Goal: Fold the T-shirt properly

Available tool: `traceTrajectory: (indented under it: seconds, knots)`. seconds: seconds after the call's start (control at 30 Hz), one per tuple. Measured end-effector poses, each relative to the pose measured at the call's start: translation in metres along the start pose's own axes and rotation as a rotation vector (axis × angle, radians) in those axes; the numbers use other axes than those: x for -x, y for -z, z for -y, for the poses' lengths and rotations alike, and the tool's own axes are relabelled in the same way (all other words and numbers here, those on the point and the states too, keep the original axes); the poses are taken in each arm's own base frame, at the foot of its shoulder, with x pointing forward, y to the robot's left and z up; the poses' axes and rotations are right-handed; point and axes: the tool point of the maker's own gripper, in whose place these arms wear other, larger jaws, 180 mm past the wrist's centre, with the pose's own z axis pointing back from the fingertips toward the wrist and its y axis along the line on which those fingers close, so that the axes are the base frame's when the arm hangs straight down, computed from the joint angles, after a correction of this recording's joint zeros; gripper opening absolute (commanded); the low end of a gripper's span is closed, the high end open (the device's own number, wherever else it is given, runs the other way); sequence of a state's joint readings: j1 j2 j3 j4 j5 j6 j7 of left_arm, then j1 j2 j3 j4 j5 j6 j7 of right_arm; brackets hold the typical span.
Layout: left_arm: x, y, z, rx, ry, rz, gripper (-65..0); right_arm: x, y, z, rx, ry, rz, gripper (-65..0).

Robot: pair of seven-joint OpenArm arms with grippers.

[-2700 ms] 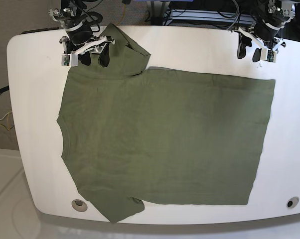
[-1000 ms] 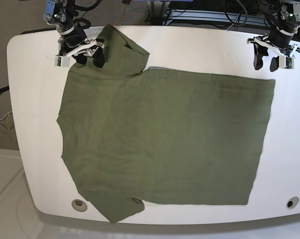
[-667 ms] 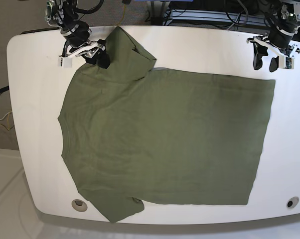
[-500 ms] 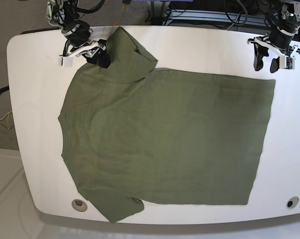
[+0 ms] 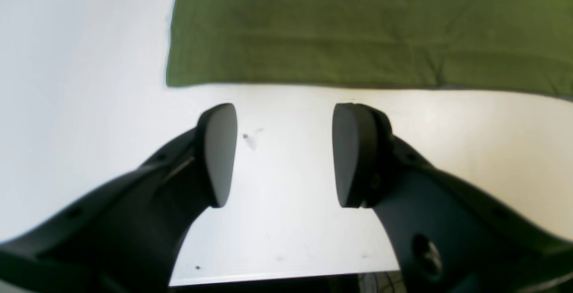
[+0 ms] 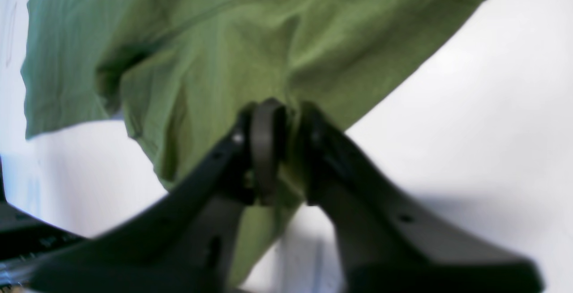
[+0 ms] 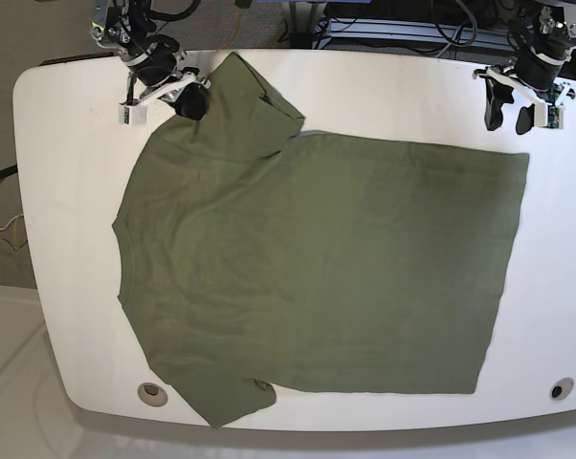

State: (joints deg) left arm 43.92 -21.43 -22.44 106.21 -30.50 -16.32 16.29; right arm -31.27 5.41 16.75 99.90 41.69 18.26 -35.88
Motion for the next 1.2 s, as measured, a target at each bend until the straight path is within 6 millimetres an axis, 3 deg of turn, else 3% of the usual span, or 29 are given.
traceTrajectory:
  seconds: [0.07,0.23,0.37,0.57,0.73,0.93,1.07,1.2]
  knots:
    - [-0.002,0.001,0.000,0.002,-0.009,0.004,-33.2,0.001,0.000,0.001,0.004,-0.005,-0.005,-65.0]
    - [-0.019,0.008,-0.014,-0.005,-0.092,0.054,-32.7,-0.001,-0.001,0.003,0.004,0.012,0.002,-65.0]
    - [-0.040,0.007,-0.041,-0.046,-0.160,0.120,-31.0,-0.002,-0.002,0.005,0.007,0.017,0.006,-65.0]
    - [-0.068,0.001,-0.100,-0.166,-0.245,0.207,-28.2,-0.001,-0.001,0.003,0.003,0.016,0.001,-65.0]
    - [-0.077,0.000,-0.125,-0.203,-0.253,0.248,-23.7,0.000,0.000,0.002,0.001,0.018,-0.002,-65.0]
    - [-0.056,-0.009,-0.178,-0.346,-0.296,0.214,-23.5,-0.001,-0.002,0.005,0.010,0.009,-0.002,-65.0]
    - [-0.043,-0.007,-0.196,-0.387,-0.329,0.179,-26.1,0.001,-0.001,0.003,0.004,0.013,-0.004,-65.0]
    - [-0.028,0.005,-0.197,-0.378,-0.372,0.126,-27.4,0.001,0.000,0.002,0.000,0.007,-0.012,-65.0]
